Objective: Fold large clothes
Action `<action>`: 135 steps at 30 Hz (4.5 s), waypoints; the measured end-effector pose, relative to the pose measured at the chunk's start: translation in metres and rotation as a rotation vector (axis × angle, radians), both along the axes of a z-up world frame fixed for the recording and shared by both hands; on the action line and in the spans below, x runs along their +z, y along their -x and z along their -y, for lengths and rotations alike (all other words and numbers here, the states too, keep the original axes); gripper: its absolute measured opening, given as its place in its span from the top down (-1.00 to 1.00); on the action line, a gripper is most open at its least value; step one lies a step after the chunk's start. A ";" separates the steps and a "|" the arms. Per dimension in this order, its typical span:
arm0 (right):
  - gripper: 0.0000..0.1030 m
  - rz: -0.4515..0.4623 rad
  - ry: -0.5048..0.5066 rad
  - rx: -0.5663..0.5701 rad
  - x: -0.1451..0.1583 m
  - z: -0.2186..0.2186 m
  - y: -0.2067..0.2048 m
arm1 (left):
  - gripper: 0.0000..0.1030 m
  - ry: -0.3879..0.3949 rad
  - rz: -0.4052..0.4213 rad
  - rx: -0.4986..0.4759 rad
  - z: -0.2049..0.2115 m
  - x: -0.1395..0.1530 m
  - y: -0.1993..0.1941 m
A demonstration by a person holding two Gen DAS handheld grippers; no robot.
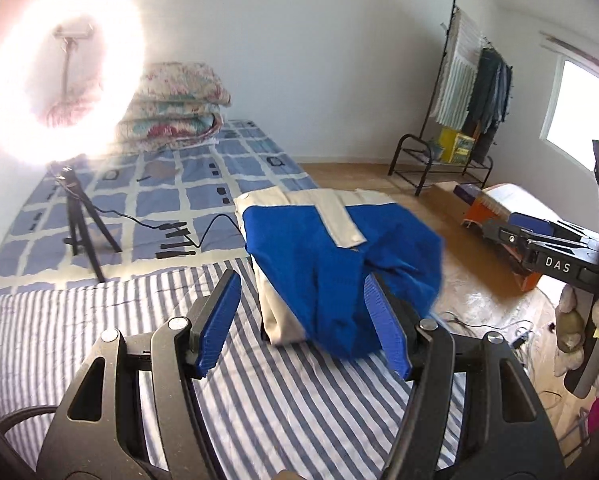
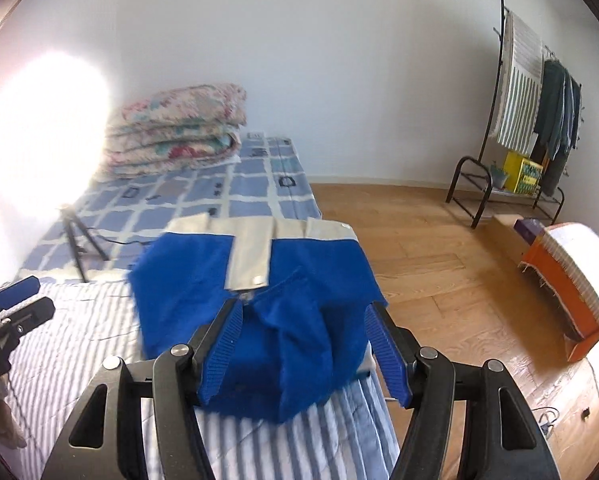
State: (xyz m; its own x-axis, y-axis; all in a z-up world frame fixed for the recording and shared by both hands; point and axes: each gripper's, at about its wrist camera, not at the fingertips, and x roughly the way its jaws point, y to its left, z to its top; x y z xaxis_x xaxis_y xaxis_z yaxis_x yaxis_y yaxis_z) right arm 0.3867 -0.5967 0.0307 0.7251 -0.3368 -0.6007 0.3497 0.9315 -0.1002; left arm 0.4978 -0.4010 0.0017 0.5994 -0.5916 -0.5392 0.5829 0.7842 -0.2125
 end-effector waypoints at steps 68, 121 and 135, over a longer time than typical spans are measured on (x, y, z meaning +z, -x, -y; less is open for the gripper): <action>-0.99 0.121 0.015 -0.028 -0.027 -0.176 0.282 | -1.00 -0.182 0.112 0.118 -0.155 0.001 0.307; -0.99 0.120 -0.003 -0.020 -0.033 -0.177 0.274 | -1.00 -0.139 0.136 0.146 -0.164 0.013 0.314; -0.99 0.119 -0.012 -0.011 -0.035 -0.180 0.276 | -1.00 -0.143 0.148 0.146 -0.161 0.017 0.317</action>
